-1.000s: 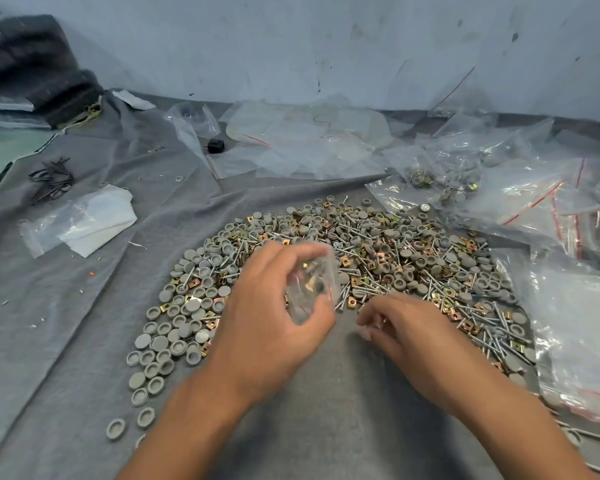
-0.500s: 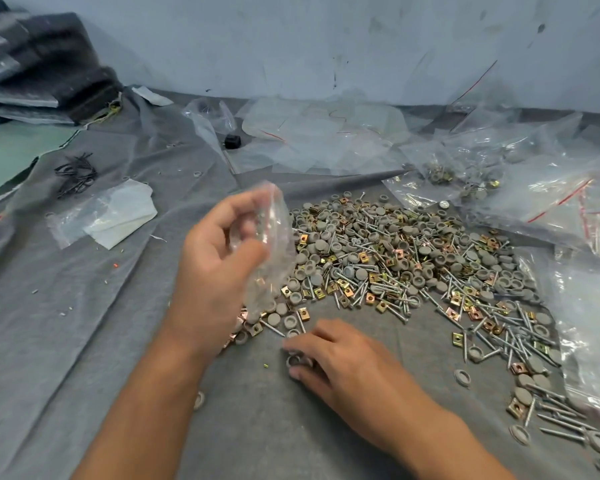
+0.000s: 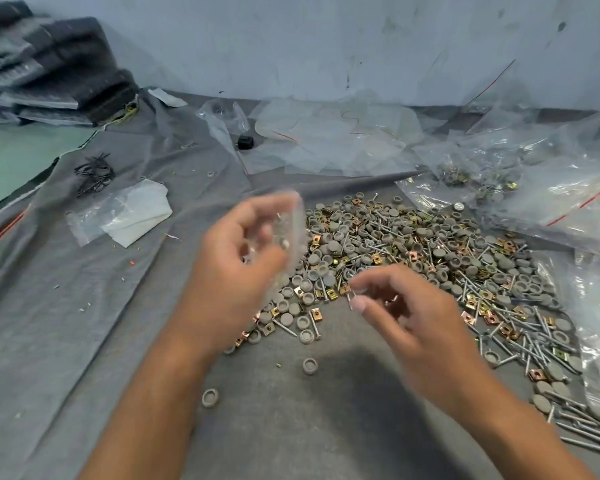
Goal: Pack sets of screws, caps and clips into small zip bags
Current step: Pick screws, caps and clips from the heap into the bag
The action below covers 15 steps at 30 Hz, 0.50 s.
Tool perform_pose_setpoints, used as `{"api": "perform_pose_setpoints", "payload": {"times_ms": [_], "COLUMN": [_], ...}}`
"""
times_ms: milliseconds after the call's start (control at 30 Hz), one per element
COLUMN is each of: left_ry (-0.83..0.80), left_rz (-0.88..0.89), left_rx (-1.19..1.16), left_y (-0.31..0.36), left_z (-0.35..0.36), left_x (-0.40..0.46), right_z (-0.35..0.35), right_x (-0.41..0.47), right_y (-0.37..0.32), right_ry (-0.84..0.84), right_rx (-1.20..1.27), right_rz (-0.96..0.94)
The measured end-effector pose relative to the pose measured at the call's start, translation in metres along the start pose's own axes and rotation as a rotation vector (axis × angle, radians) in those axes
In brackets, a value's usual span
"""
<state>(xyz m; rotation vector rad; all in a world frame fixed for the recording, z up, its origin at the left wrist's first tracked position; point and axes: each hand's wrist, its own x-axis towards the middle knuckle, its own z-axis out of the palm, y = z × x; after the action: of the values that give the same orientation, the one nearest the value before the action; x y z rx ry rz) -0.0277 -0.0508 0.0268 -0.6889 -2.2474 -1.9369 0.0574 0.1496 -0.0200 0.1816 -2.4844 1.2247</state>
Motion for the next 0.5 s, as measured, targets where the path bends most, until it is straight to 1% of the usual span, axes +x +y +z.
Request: {"api": "perform_pose_setpoints", "payload": {"times_ms": [33,67,133,200,333,433,500], "left_ry": [-0.037,-0.091,-0.202,-0.274,-0.346,-0.36,-0.35], "left_rz": [0.099,0.166,0.194,0.203,0.214,0.207,0.205], "left_rx": [0.243,0.409,0.549,0.599,0.58,0.56,0.552], "left_y": [-0.002,-0.005,-0.01,-0.012,-0.012,-0.012,-0.011], "left_z": [0.005,0.01,0.02,0.029,0.037,0.038,0.038], "left_x": [-0.003,-0.006,-0.01,-0.011,-0.013,-0.014,-0.014], "right_z": [-0.004,-0.008,-0.012,-0.013,-0.007,-0.003,-0.003], "right_x": [0.003,0.005,0.009,0.012,0.01,0.008,0.008], "right_y": [-0.003,-0.007,-0.014,-0.02,-0.025,-0.021,-0.019], "right_ry": [0.036,0.06,0.101,0.135,0.151,0.139,0.118], "right_rx": [0.069,0.134,0.22,0.21,0.025,-0.149,-0.209], "right_rz": [0.0,-0.008,-0.048,-0.11,-0.221,-0.253,-0.254]}}
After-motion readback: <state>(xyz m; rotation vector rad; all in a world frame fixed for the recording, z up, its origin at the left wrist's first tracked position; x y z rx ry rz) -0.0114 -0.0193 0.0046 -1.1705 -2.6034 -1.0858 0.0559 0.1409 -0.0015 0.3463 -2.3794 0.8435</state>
